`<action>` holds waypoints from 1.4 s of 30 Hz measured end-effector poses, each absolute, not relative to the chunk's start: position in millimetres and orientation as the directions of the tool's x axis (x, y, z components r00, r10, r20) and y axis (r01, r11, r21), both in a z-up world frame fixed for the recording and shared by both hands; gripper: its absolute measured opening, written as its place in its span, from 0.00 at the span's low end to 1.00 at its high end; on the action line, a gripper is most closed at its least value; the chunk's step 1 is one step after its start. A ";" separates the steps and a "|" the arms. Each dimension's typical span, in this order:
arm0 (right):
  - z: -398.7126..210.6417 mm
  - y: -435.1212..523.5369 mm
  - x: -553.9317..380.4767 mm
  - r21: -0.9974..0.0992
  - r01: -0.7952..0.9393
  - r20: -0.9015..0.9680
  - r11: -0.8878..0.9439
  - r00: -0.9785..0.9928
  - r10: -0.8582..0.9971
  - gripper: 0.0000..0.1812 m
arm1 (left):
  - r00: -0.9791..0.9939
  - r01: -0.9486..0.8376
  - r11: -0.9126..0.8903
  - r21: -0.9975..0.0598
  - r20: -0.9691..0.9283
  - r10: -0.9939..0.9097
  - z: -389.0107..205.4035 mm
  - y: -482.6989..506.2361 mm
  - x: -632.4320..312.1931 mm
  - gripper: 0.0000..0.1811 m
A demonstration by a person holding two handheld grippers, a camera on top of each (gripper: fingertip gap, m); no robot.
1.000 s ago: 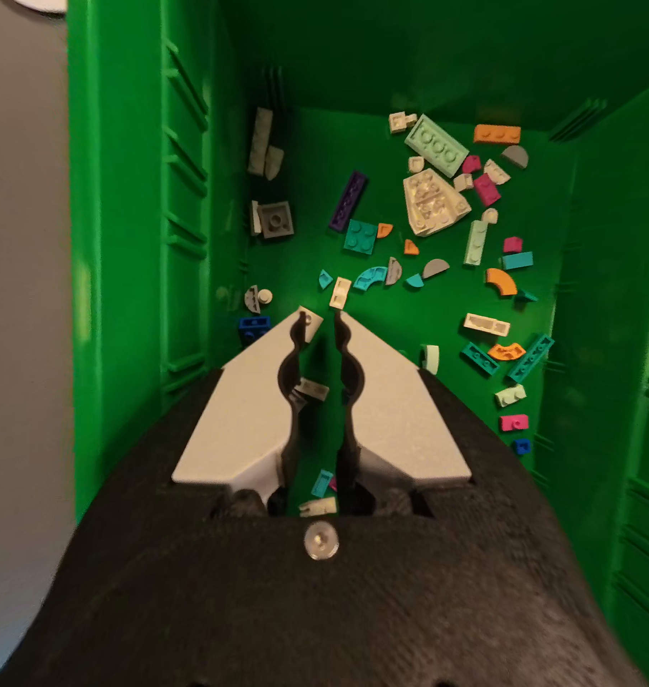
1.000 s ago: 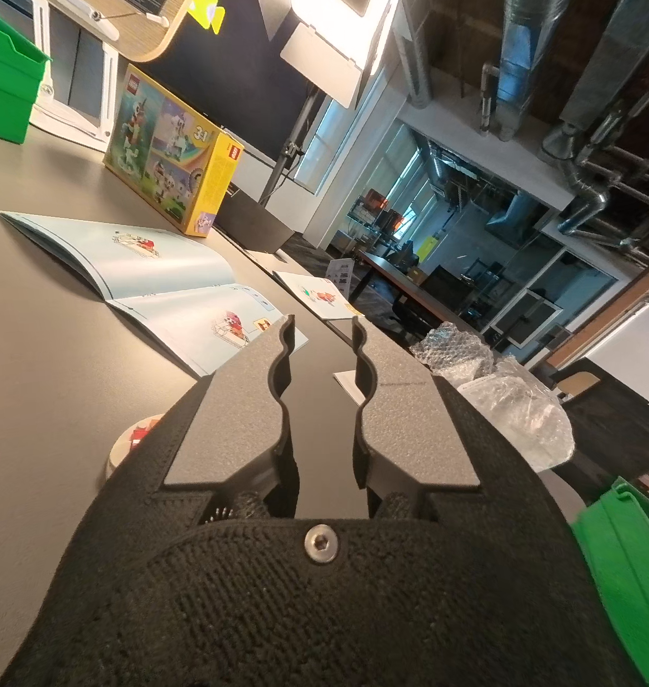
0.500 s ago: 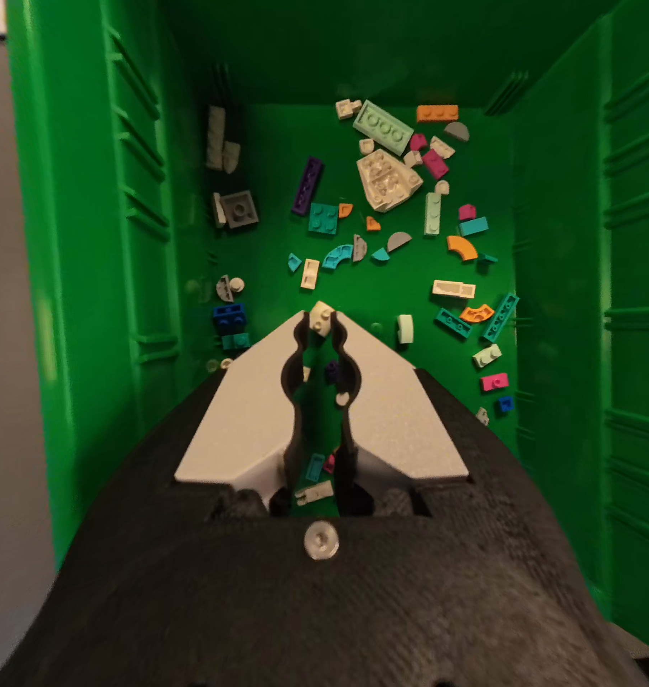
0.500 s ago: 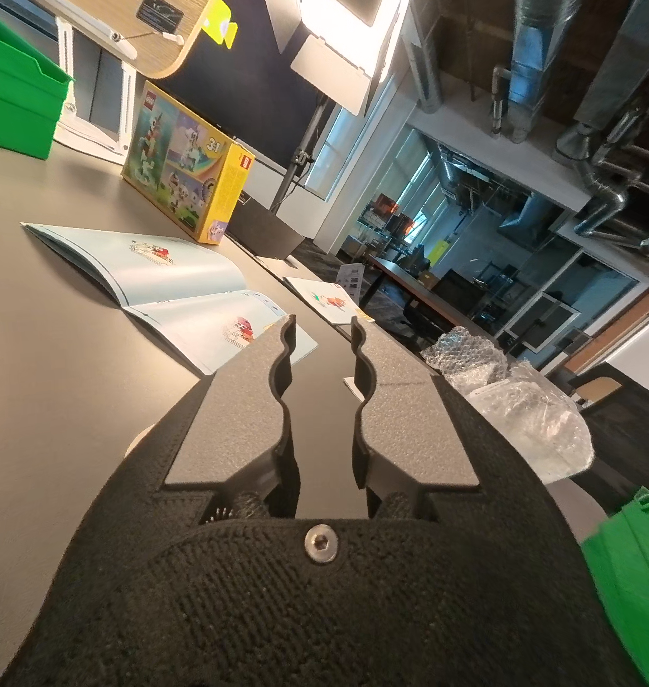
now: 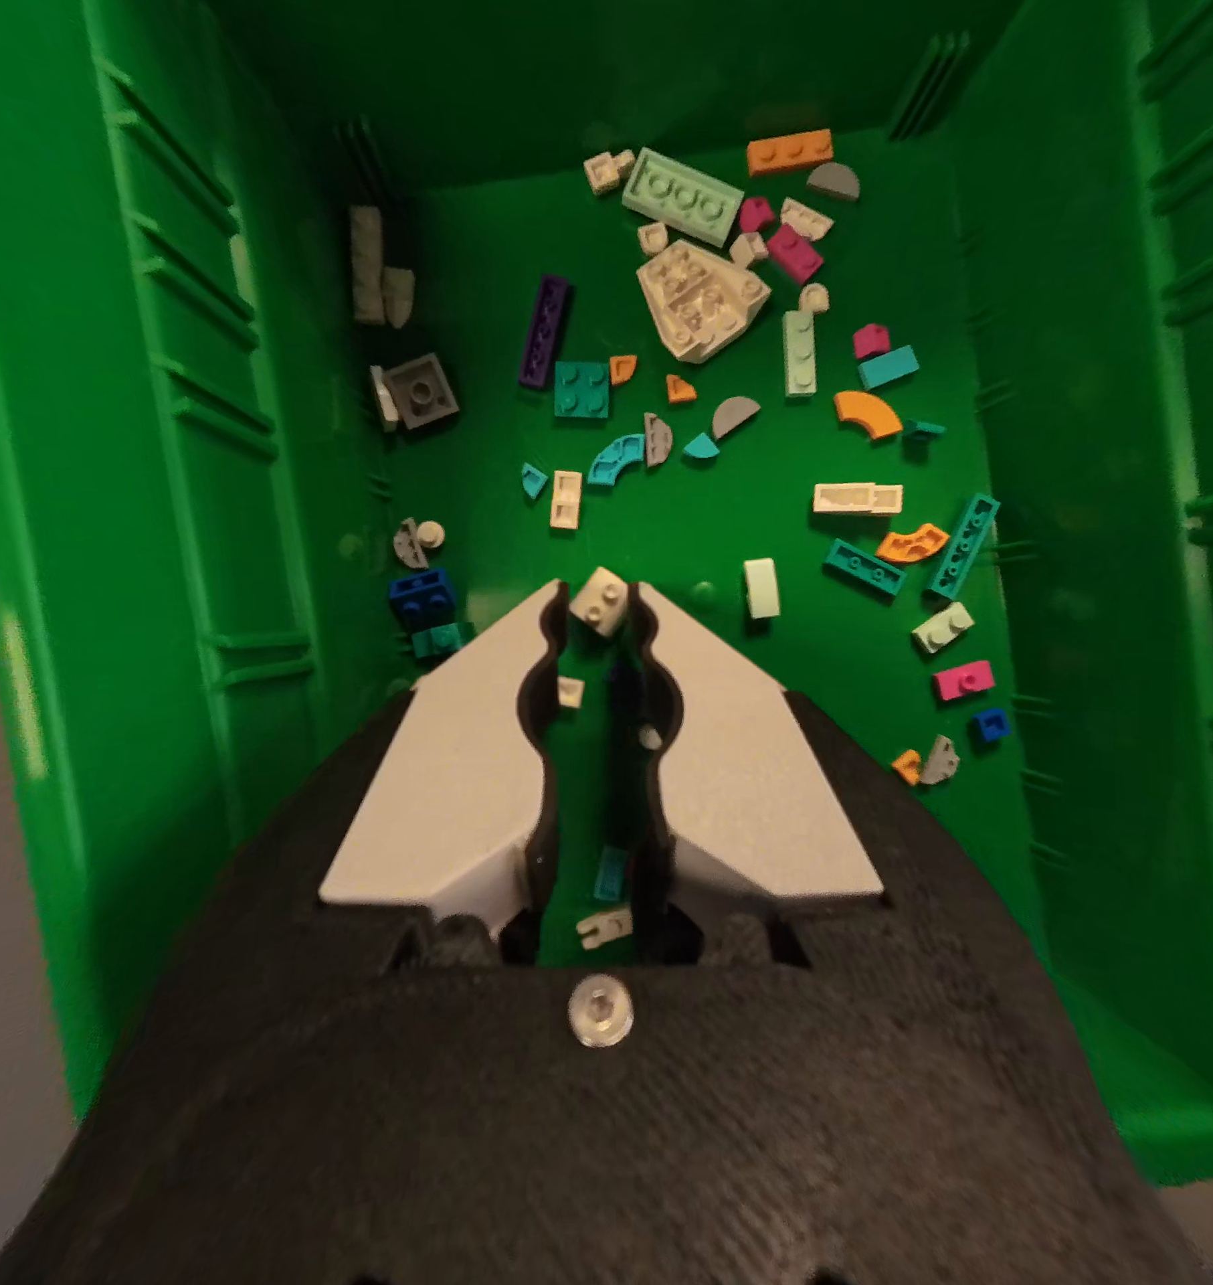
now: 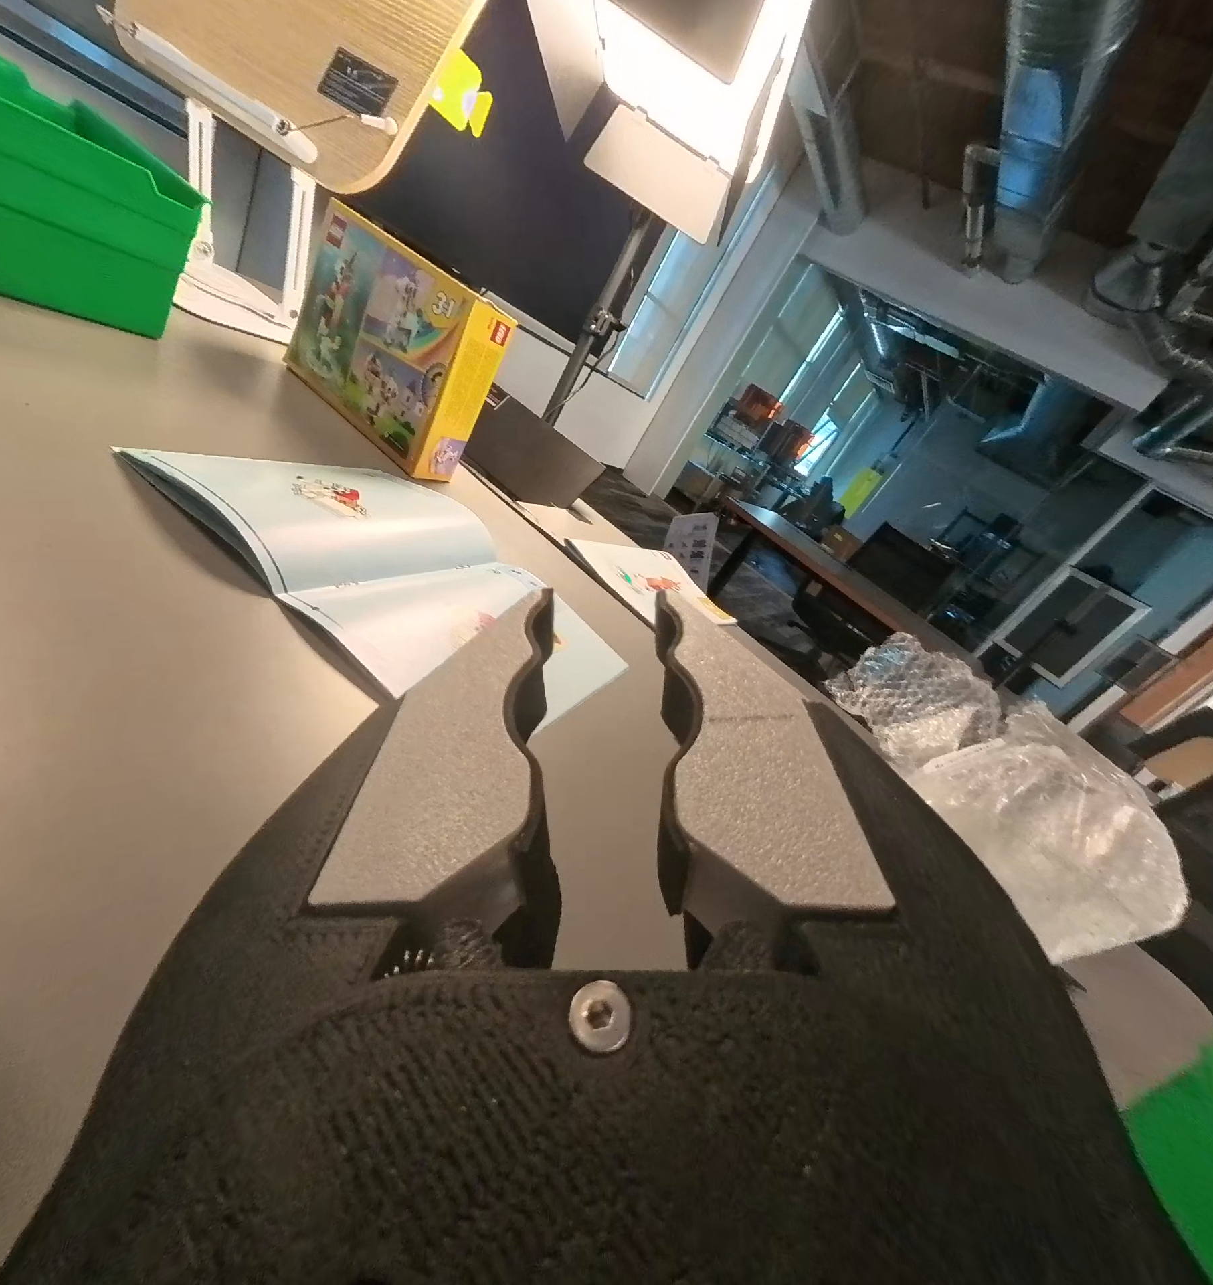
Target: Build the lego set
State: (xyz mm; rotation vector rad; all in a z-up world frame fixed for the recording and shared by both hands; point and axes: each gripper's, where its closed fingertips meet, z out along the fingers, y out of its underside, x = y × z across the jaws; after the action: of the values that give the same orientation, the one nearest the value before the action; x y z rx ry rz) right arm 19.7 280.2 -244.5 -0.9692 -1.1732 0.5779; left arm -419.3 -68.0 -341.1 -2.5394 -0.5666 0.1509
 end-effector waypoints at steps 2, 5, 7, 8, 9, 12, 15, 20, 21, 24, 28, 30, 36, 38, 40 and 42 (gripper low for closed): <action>-244.8 278.6 18.7 -0.864 0.097 0.498 0.495 0.309 0.810 0.15 | 0.897 0.350 -0.748 -0.564 -0.028 0.441 -334.1 -66.3 -426.0 0.10; -245.1 277.0 18.0 -0.865 0.093 0.496 0.493 0.300 0.815 0.15 | 0.863 0.407 -0.681 -0.609 0.012 0.505 -324.9 -64.0 -430.3 0.11; -244.6 276.5 18.0 -0.868 0.086 0.490 0.488 0.298 0.819 0.15 | 0.840 0.460 -0.670 -0.583 0.041 0.541 -328.6 -66.6 -429.8 0.11; -244.4 276.4 18.0 -0.870 0.083 0.487 0.485 0.297 0.822 0.15 | 0.825 0.483 -0.672 -0.561 0.033 0.565 -332.3 -70.2 -430.9 0.11; -244.4 276.4 18.2 -0.872 0.082 0.483 0.483 0.297 0.823 0.15 | 0.808 0.503 -0.677 -0.537 0.015 0.589 -336.4 -74.8 -432.4 0.11; -244.0 276.5 18.4 -0.877 0.076 0.474 0.474 0.296 0.829 0.15 | 0.775 0.536 -0.667 -0.517 -0.012 0.632 -340.9 -79.7 -433.2 0.15; -243.4 276.4 18.6 -0.881 0.070 0.466 0.468 0.296 0.834 0.15 | 0.758 0.543 -0.620 -0.567 0.013 0.652 -332.8 -73.8 -432.8 0.17; -243.3 276.1 18.3 -0.887 0.063 0.454 0.457 0.292 0.842 0.15 | 0.745 0.562 -0.593 -0.577 0.040 0.666 -332.6 -68.8 -431.5 0.22; -243.2 276.1 18.4 -0.888 0.062 0.452 0.455 0.292 0.843 0.15 | 0.745 0.566 -0.601 -0.564 0.037 0.667 -336.0 -69.2 -430.0 0.22; -243.0 276.1 18.6 -0.891 0.059 0.447 0.451 0.292 0.845 0.15 | 0.747 0.566 -0.623 -0.540 0.015 0.665 -343.5 -70.9 -425.5 0.21; -242.6 275.7 18.6 -0.894 0.054 0.441 0.445 0.290 0.849 0.15 | 0.748 0.557 -0.635 -0.536 -0.009 0.664 -345.6 -73.0 -422.3 0.17; -242.6 275.1 18.4 -0.895 0.051 0.438 0.443 0.288 0.852 0.15 | 0.752 0.559 -0.634 -0.534 0.004 0.659 -345.6 -72.0 -420.0 0.14; -242.2 273.7 18.5 -0.900 0.041 0.426 0.433 0.280 0.860 0.15 | 0.766 0.549 -0.649 -0.527 0.006 0.643 -346.5 -71.3 -418.7 0.11; -241.8 274.0 19.0 -0.903 0.038 0.421 0.429 0.281 0.862 0.15 | 0.779 0.512 -0.646 -0.566 -0.011 0.627 -339.5 -69.1 -420.1 0.11; -241.3 274.6 19.6 -0.905 0.034 0.416 0.424 0.284 0.864 0.15 | 0.793 0.453 -0.615 -0.645 -0.024 0.609 -320.4 -64.4 -419.7 0.11; -240.9 275.7 20.2 -0.906 0.032 0.412 0.421 0.289 0.864 0.15 | 0.812 0.379 -0.563 -0.734 -0.028 0.583 -288.9 -57.1 -411.6 0.11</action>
State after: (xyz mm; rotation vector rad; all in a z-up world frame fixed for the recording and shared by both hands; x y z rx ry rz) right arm 20.2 275.7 -240.9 -0.9903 -1.1471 0.6977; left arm -411.6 -57.1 -288.9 -2.2332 -0.7038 0.3448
